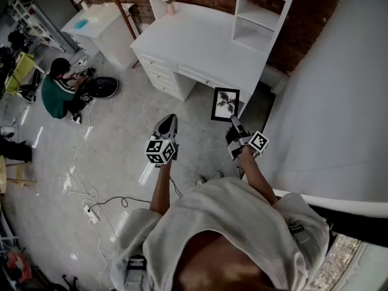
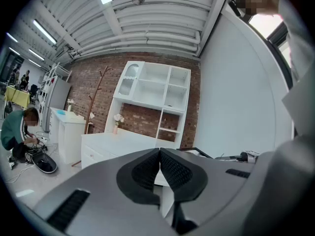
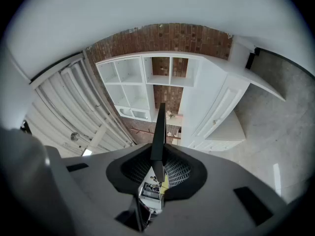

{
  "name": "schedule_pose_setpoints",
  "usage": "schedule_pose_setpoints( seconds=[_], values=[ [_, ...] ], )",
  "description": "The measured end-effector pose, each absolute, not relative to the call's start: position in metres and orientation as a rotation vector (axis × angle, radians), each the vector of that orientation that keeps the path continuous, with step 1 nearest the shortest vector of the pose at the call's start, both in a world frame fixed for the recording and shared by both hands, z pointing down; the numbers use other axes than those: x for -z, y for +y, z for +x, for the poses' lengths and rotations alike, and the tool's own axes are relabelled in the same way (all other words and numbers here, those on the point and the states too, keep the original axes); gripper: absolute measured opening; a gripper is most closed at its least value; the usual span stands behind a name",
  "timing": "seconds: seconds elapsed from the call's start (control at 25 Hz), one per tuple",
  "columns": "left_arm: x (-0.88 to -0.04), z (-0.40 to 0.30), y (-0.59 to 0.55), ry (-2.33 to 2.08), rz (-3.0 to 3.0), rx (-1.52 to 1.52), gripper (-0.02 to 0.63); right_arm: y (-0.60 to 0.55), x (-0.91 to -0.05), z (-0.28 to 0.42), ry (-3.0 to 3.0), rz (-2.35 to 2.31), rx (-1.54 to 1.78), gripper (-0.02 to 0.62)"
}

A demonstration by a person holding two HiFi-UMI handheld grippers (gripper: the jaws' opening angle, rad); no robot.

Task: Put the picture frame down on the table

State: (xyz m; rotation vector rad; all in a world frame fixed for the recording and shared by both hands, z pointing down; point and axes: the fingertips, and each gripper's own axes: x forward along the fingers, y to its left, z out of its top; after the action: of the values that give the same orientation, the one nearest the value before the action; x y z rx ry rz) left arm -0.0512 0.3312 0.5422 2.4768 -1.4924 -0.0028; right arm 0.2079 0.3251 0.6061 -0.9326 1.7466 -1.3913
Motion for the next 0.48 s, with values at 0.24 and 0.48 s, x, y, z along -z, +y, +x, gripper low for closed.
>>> schedule_pose_setpoints(
  seconds=[0.24, 0.48],
  values=[
    [-0.543, -0.0542, 0.3328, -1.496, 2.462, 0.01, 0.017, 0.3247, -0.6064, 0.2086, 1.747, -0.941, 1.385, 0.086],
    [-0.5426, -0.0513, 0.3318, -1.502, 2.471, 0.008, 0.017, 0.3242, -0.6078, 0.2123, 1.736, -0.928, 1.387, 0.086]
  ],
)
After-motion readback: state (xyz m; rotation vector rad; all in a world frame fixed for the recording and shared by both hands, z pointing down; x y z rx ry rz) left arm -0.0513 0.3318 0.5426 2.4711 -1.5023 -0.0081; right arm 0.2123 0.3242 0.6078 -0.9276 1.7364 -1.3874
